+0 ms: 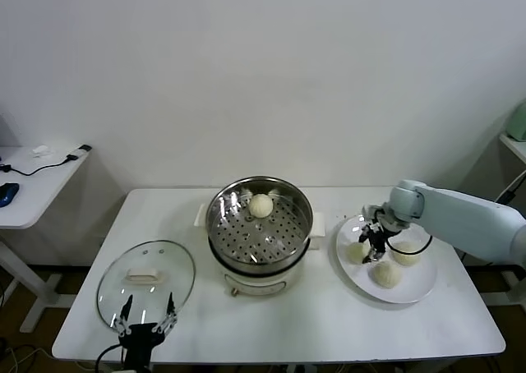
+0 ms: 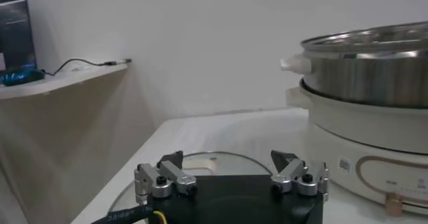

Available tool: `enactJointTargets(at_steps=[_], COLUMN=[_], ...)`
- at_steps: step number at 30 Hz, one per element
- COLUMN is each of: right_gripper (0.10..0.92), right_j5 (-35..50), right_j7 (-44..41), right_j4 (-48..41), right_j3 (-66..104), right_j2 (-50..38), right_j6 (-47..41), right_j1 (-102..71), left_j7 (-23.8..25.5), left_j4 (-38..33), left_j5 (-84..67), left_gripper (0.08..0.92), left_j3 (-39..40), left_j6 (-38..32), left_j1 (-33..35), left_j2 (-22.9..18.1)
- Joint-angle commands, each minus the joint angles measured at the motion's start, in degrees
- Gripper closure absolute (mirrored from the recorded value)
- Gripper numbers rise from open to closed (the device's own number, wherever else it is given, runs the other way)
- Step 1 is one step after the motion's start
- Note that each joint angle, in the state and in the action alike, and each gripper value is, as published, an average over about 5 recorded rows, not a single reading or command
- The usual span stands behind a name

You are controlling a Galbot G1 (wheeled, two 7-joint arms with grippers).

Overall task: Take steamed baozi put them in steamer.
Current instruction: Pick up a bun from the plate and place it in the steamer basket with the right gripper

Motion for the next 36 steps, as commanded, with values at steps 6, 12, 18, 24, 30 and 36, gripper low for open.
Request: enactJointTargets(at_steps=[6,12,18,24,30,36], right_gripper=[0.432,0.431,0.431,0.431,0.431,0.431], right_j5=[10.8,23.4,33.6,37.1,36.3,33.7], right_j7=[-6.1,-5.9,1.2,6.9,11.3,14.5], right_j4=[7.7,13.3,21.2,22.3,17.6,12.8], right_j3=[-9.8,-13.5,-11.4,-10.4,-10.0,-9.9], right_j2=[-2.3,3.0,12.6,22.8,30.2,33.7], right_j6=[0.3,-3.1,-8.7,-13.4,-16.3,-18.9], right_j1=[27.3,41.0,43.4,37.7,30.2,23.5], left_j7=[0.0,0.0,-0.1,-0.4,-0.5,-0.4], left_j4=[-0.5,-1.0,-2.0,-2.8,-2.7,-2.5], left_j5=[0.3,0.3,0.4,1.0,1.3,1.3], left_gripper=[0.177,0.177,0.177,0.177,0.177,0.177], left_j3=[1.0,1.6,2.2,2.2,2.3,2.2], left_j6=[-0.2,-0.4,-0.4,-0.5,-0.5,-0.4], left_j1=[0.4,0.7,1.3,1.5,1.3,1.0], left_j2=[0.1,0.4,0.7,0.8,0.6,0.4])
